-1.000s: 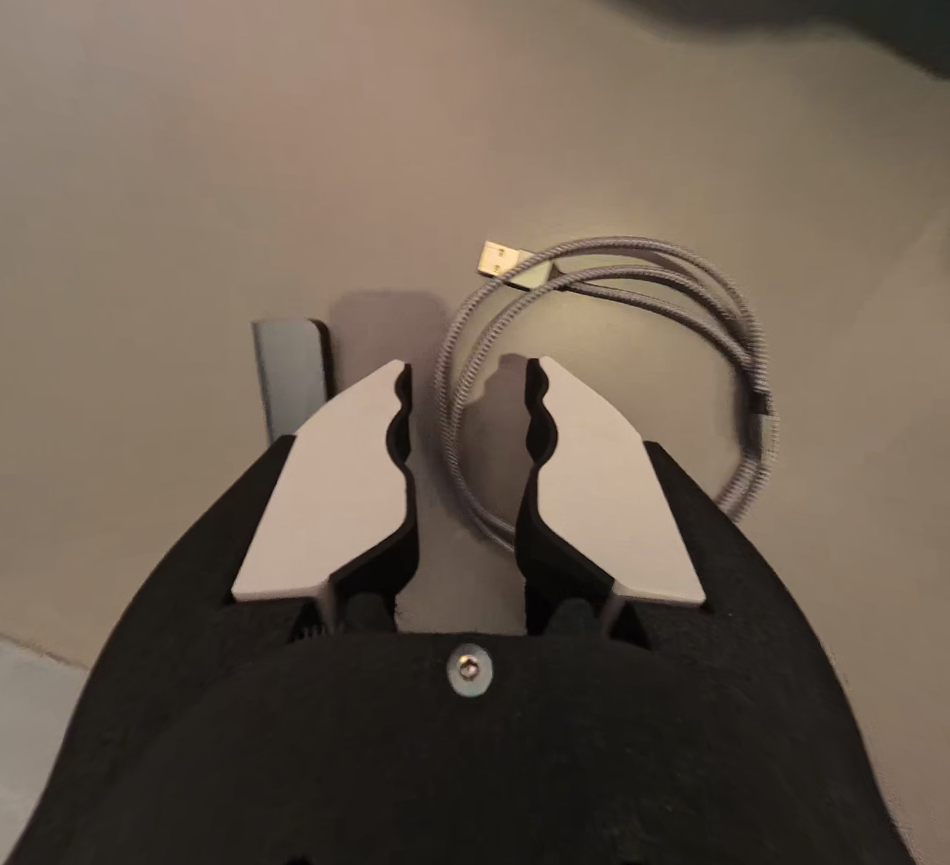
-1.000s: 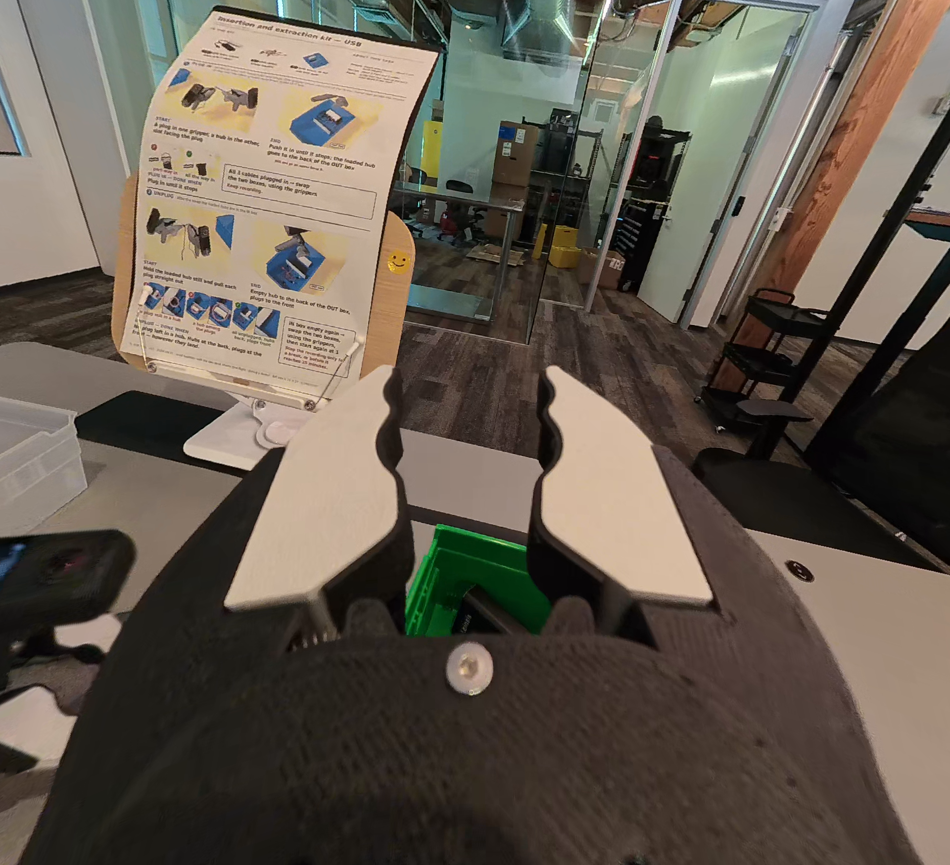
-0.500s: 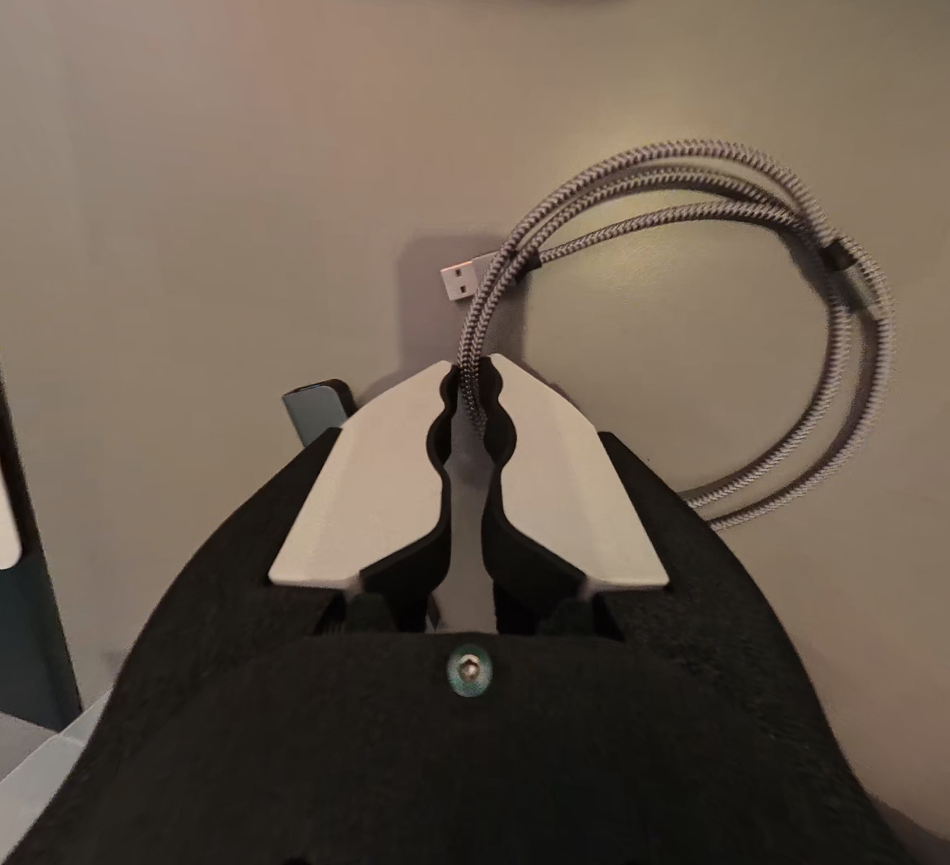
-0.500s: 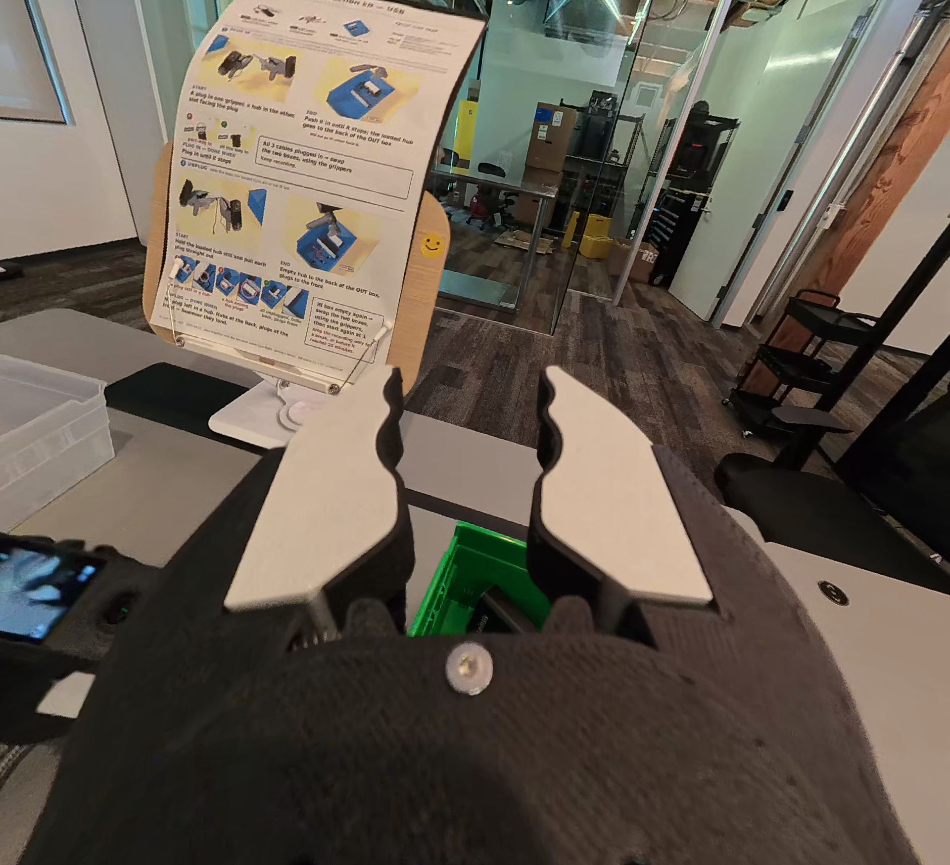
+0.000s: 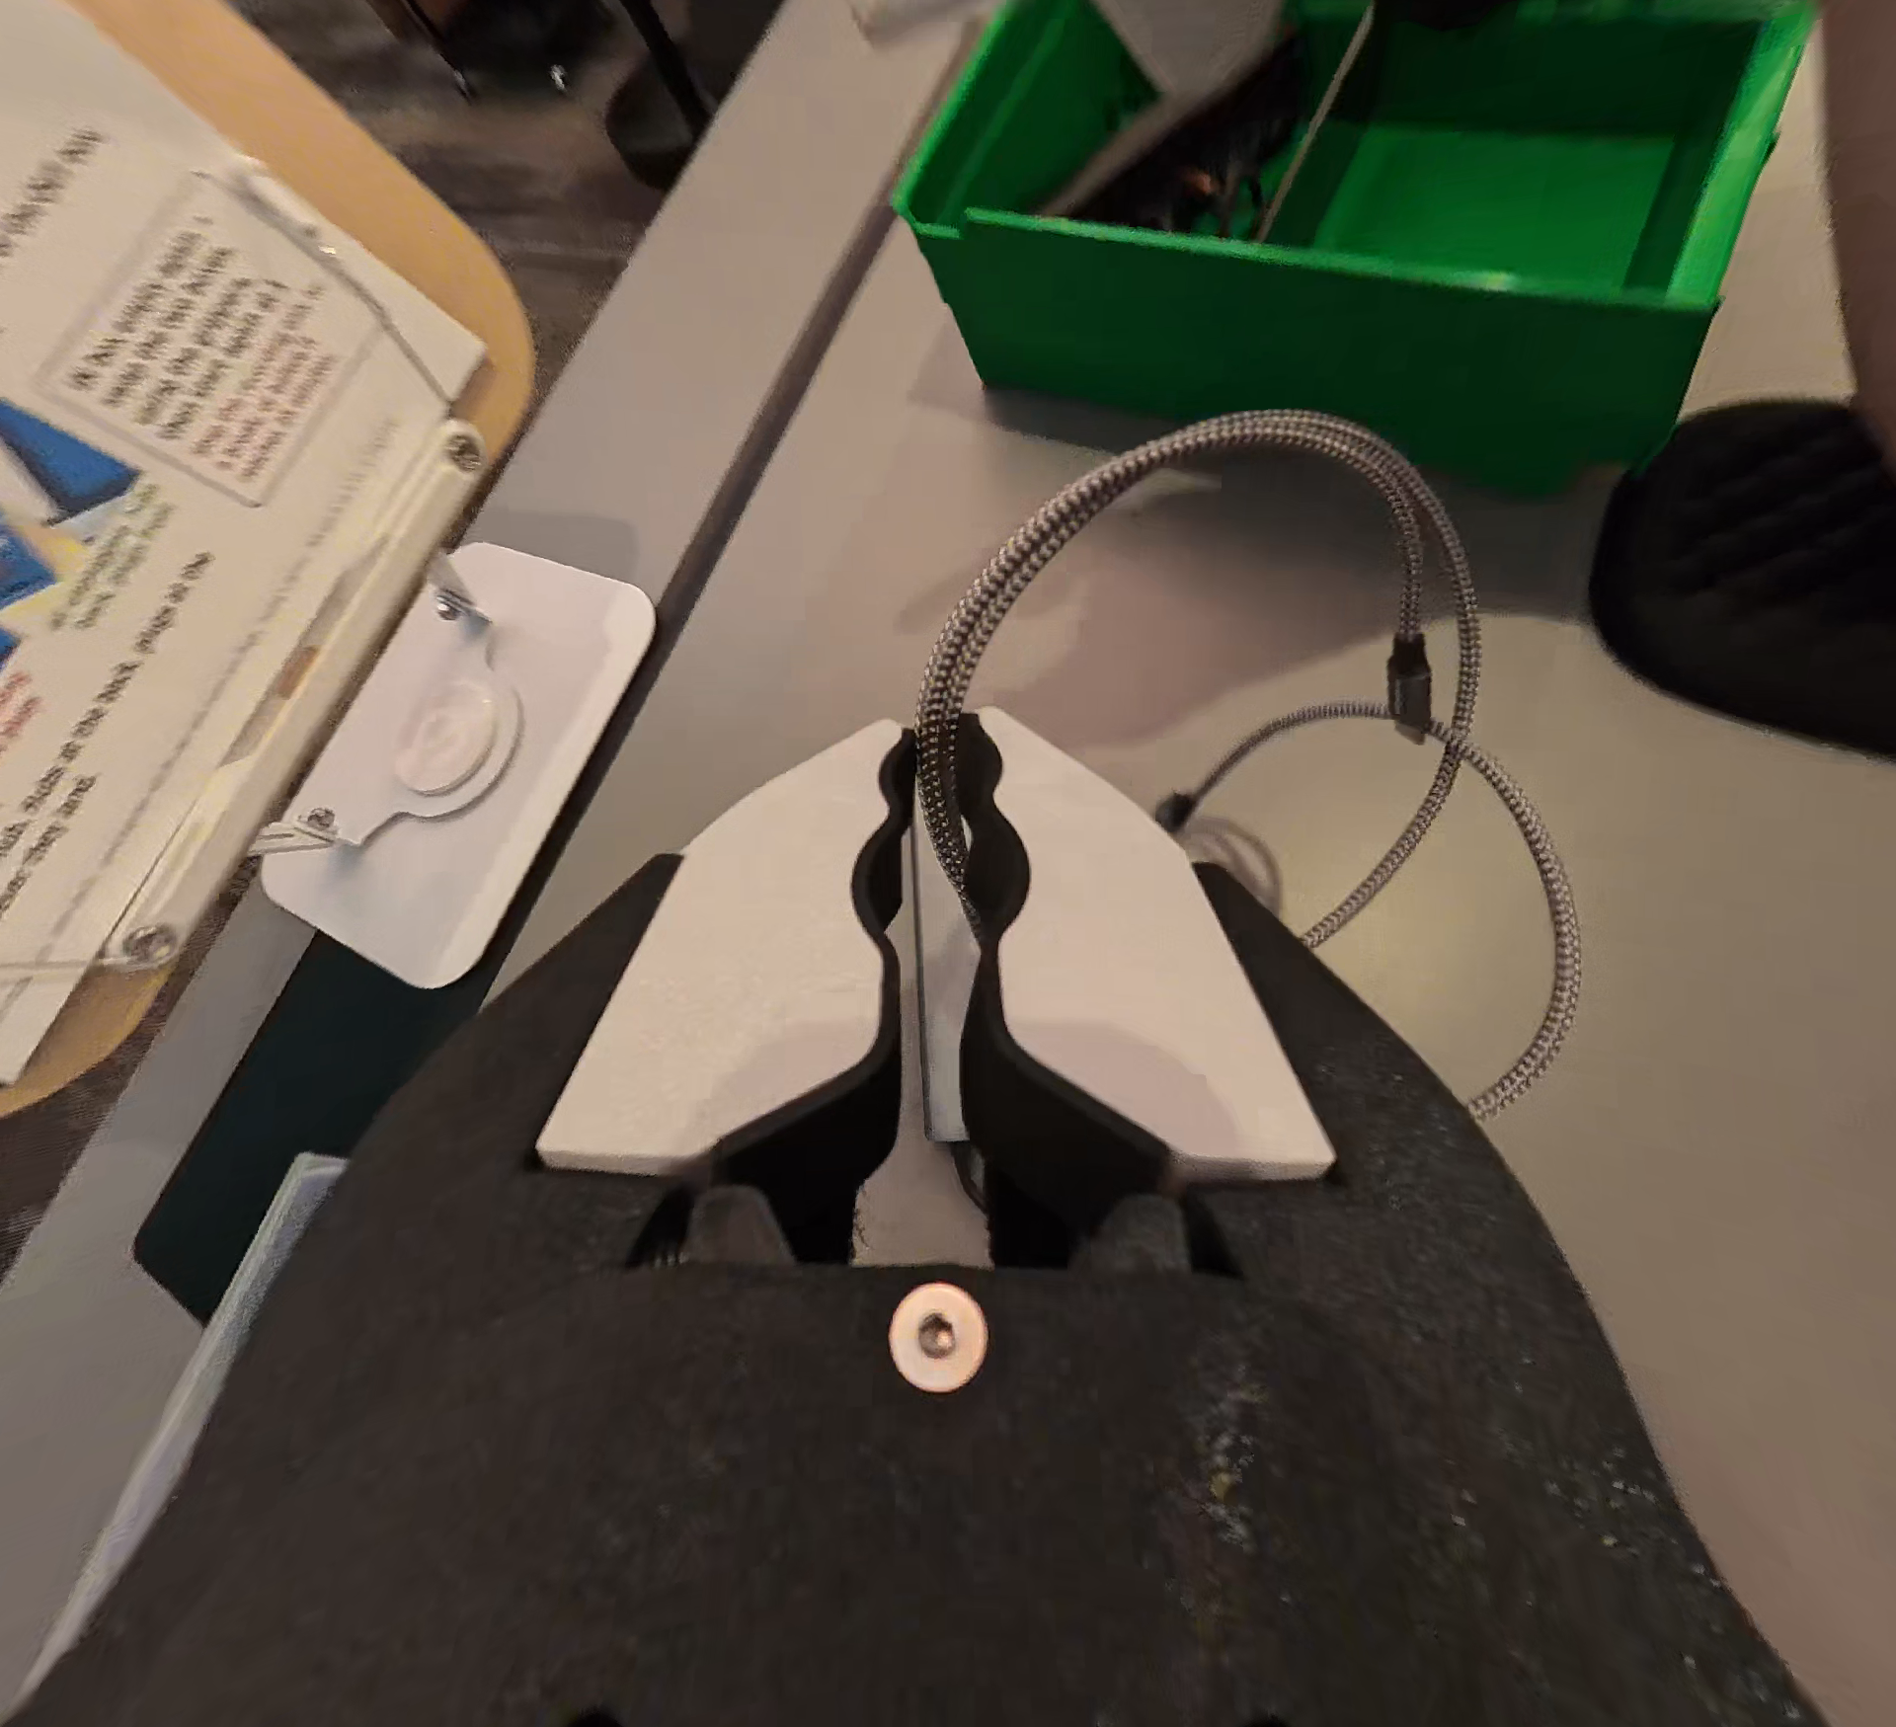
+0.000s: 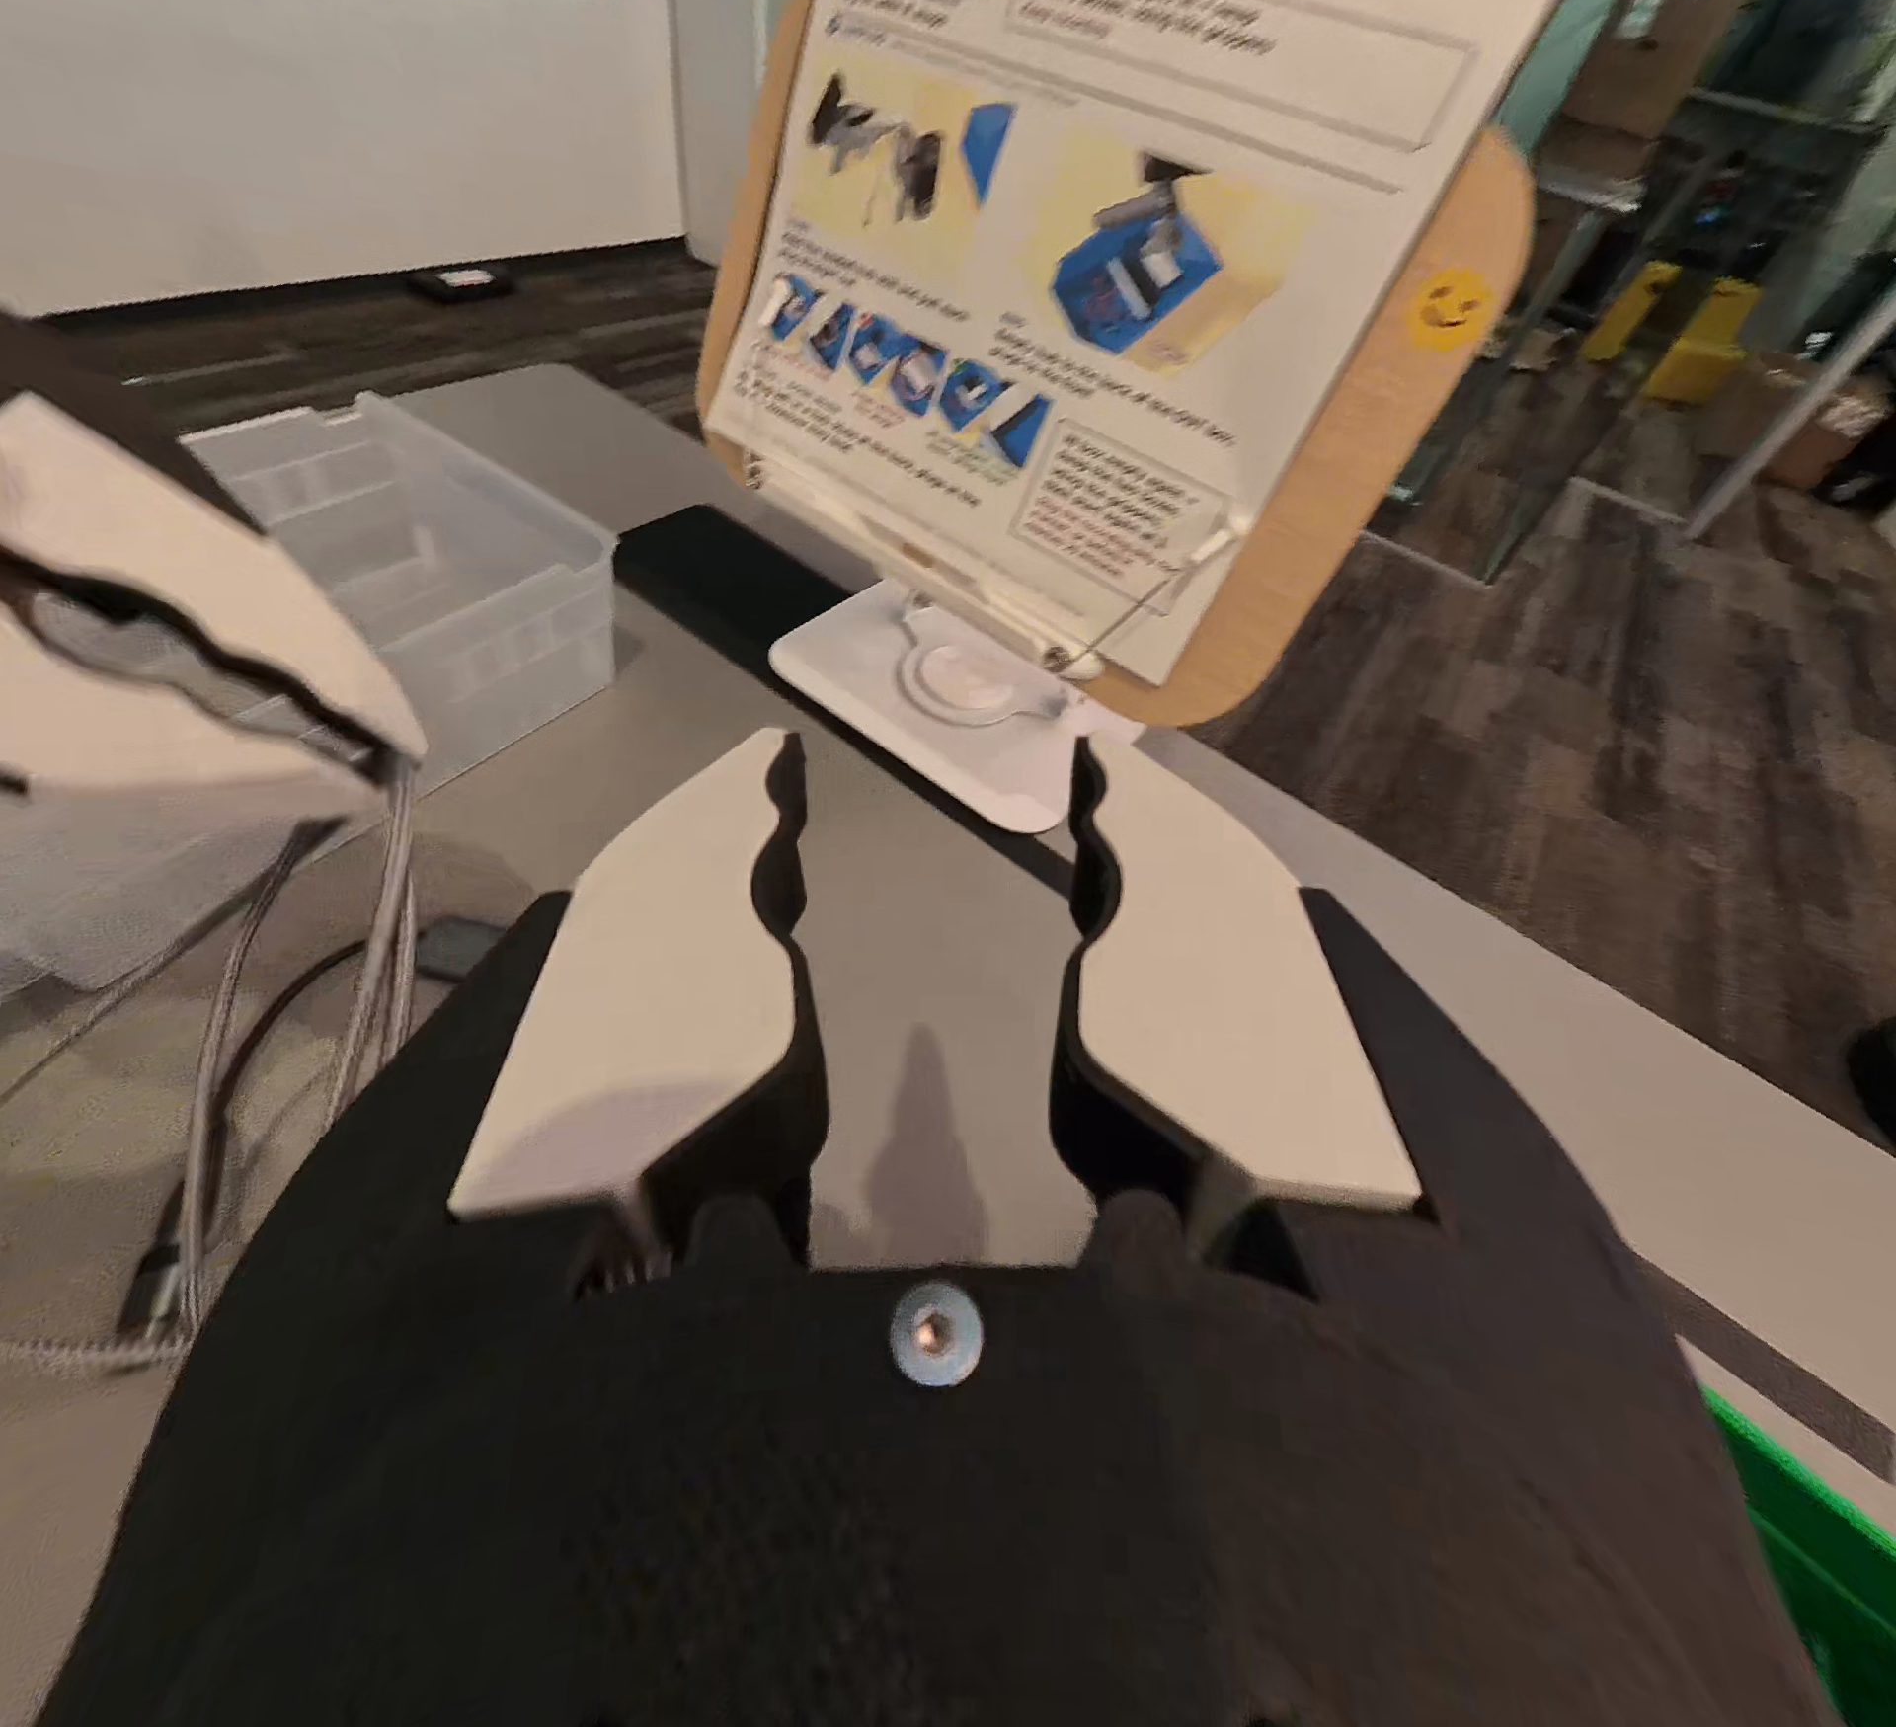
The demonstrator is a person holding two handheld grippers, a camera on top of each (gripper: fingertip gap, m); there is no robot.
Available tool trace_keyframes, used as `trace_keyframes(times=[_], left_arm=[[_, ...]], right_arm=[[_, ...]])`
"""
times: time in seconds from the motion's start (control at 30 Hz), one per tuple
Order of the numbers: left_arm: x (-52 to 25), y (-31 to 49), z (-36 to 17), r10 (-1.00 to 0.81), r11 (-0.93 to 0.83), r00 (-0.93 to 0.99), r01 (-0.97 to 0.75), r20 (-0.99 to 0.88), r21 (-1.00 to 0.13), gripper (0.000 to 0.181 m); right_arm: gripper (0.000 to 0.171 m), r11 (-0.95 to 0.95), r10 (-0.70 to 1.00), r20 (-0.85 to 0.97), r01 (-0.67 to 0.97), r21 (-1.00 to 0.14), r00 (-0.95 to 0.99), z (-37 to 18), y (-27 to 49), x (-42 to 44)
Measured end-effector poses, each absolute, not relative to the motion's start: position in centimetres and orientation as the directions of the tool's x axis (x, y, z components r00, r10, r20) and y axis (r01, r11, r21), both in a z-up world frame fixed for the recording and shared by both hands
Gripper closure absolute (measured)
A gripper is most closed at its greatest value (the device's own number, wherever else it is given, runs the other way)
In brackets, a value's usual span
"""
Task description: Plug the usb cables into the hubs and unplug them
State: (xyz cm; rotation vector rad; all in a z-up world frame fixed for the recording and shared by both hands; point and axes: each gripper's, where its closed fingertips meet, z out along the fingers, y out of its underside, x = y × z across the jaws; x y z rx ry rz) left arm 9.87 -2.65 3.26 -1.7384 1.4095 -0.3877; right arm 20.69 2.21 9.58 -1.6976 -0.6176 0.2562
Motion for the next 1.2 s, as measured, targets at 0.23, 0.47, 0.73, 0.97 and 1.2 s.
trace_keyframes(times=[0.23, 0.47, 0.73, 0.97, 1.2], left_arm=[[5.8, -1.2, 7.2, -0.882, -0.195, 0.47, -0.409, -0.023, -0.892, 0.174], [2.6, -1.5, 11.2, -0.871, -0.214, 0.482, -0.198, 0.095, -0.957, 0.174], [0.6, -1.8, 13.0, -0.863, -0.199, 0.492, -0.12, 0.115, -0.973, 0.175], [0.5, -2.3, 13.9, -0.872, -0.181, 0.475, -0.087, 0.119, -0.98, 0.174], [2.3, -5.0, 13.6, -0.935, -0.206, 0.32, -0.137, 0.153, -0.969, 0.174]], right_arm=[[0.126, -0.017, 0.693, 0.177, 0.261, -0.965, 0.699, 9.6, 0.5, 17.3], [0.12, 0.231, 0.802, 0.523, 0.656, -0.718, 0.29, 3.4, -3.8, 12.5], [0.13, 0.154, 0.931, 0.281, 0.452, -0.879, 0.231, 2.3, -5.3, 5.4], [0.123, 0.046, 0.969, 0.138, 0.4, -0.915, 0.204, 0.8, -5.5, 3.7], [0.167, 0.125, 0.906, 0.278, 0.425, -0.897, 0.319, 1.3, -2.9, 4.5]])
